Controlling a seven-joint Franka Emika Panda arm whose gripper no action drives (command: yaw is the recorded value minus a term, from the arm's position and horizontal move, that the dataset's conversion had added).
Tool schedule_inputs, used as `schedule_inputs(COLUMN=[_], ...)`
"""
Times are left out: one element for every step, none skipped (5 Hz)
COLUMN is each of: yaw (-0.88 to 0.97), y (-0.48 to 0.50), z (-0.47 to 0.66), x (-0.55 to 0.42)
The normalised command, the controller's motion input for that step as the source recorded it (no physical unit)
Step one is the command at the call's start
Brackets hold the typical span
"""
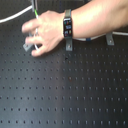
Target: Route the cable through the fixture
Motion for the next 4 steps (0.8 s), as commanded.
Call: schedule_inputs(yaw=[0.0, 0.02, 0.0, -0.01], y=[0.015, -0.013, 0.0, 0.009], z=[0.0, 0.0, 0.03, 0.27], x=[0.029, 0.007, 0.0, -0.007])
